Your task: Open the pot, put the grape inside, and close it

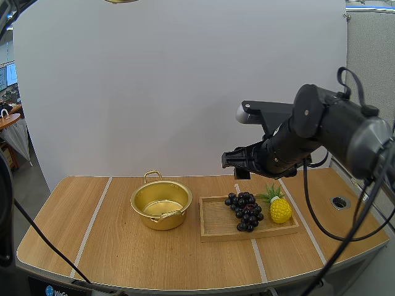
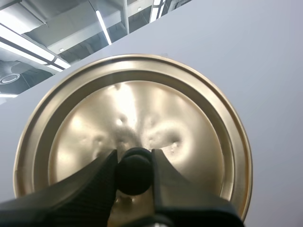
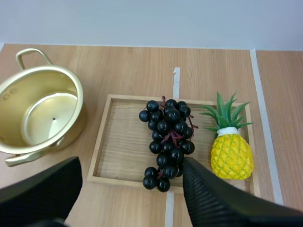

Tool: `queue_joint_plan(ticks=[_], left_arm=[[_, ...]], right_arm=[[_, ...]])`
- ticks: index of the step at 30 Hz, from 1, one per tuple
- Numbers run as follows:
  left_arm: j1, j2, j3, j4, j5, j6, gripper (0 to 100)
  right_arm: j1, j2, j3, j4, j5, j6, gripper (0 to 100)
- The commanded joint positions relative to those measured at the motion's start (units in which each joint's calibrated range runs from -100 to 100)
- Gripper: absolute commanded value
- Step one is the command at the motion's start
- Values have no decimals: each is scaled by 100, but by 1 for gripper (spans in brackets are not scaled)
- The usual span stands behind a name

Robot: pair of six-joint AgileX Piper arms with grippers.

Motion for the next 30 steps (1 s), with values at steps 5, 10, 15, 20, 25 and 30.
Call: queue_joint_plan(ticks=[5,10,15,20,25,30], left_arm=[[-17,-26,-48,23,-260,-74,0],[-17,-26,-48,23,-260,-74,0],[-17,-26,-48,23,-260,-74,0],[-17,-26,-48,23,-260,-74,0],[-17,-26,-48,23,-260,-74,0],[-17,-26,-48,23,-260,-74,0]], right_arm=[[-20,1023,-45,-82,-1043,-58,100],[-20,1824,-45,-82,-1418,-129,100],[-20,2357,-45,-175,-1879,-140,100],[-20,2659,-45,-292,-2247,-140,100],[-20,2917,-45,-304,-2529,-140,100],[-20,3217,-45,-358,-2768,-140,100]])
